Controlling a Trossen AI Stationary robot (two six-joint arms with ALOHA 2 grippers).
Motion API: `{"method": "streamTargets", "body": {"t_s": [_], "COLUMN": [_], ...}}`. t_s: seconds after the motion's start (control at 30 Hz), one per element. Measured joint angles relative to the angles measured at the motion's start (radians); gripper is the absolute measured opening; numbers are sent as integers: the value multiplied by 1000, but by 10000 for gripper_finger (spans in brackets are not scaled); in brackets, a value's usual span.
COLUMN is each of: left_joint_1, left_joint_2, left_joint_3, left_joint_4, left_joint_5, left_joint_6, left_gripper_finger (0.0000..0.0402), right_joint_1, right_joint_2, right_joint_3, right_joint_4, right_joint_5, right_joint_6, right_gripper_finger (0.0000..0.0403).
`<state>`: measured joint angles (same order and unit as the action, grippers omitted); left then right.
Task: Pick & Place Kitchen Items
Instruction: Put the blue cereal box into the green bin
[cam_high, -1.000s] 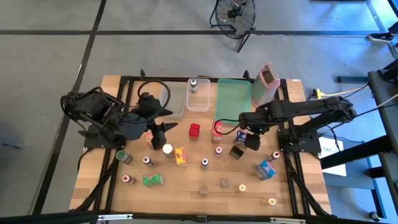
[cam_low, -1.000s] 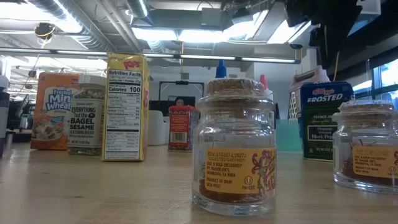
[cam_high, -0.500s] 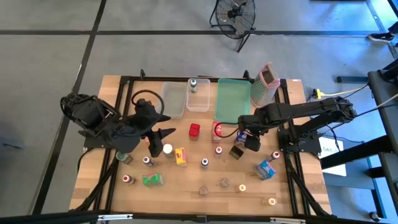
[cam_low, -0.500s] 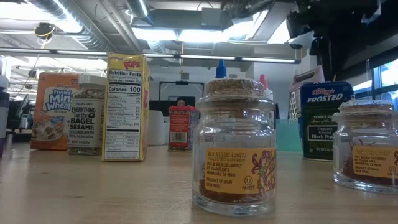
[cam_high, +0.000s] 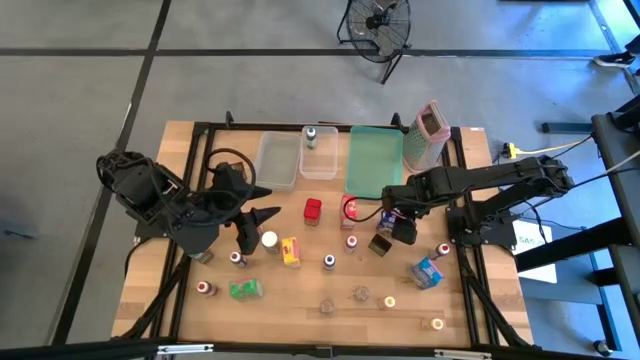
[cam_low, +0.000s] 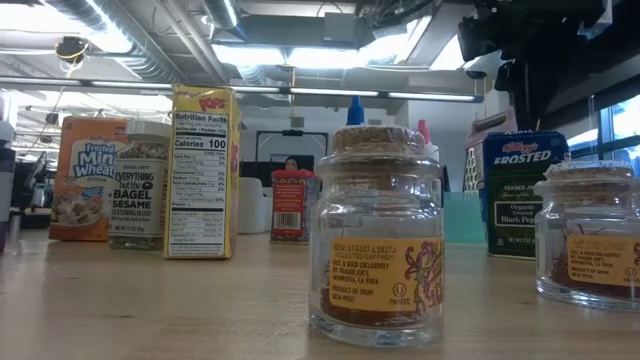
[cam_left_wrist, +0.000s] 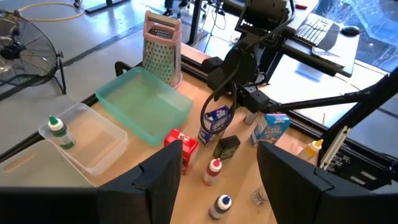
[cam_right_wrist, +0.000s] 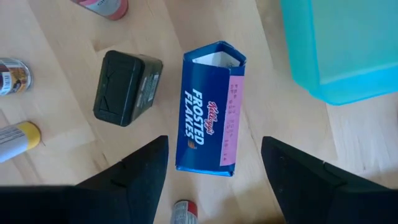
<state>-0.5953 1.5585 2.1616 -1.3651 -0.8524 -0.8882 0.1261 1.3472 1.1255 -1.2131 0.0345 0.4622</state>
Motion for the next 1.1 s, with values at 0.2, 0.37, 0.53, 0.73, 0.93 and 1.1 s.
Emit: {"method": "streamTargets", "body": {"t_s": [0.2, 0.37, 0.53, 0.73, 0.93, 1.1], "left_joint_1": [-2, -2, -2, -2, -5, -19], "left_joint_2": [3, 3, 3, 3, 3, 3], "left_joint_3": [0, 0, 0, 0, 0, 0], "left_joint_4": [0, 0, 0, 0, 0, 0], "left_joint_5": [1, 0, 3, 5, 7, 6], "left_joint_6": [-8, -8, -8, 4, 8, 10], "left_gripper_finger": [205, 203, 205, 203, 204, 203], "right_joint_1": [0, 0, 0, 0, 0, 0], "right_joint_2": [0, 13, 61, 124, 169, 173], "right_joint_3": [0, 0, 0, 0, 0, 0], "right_joint_4": [13, 16, 14, 15, 17, 13], "right_joint_5": [-12, -12, -12, -12, -12, -12], "right_joint_6": [-6, -9, -37, -47, -59, -59], "right_gripper_finger": [261, 261, 261, 261, 261, 255]}}
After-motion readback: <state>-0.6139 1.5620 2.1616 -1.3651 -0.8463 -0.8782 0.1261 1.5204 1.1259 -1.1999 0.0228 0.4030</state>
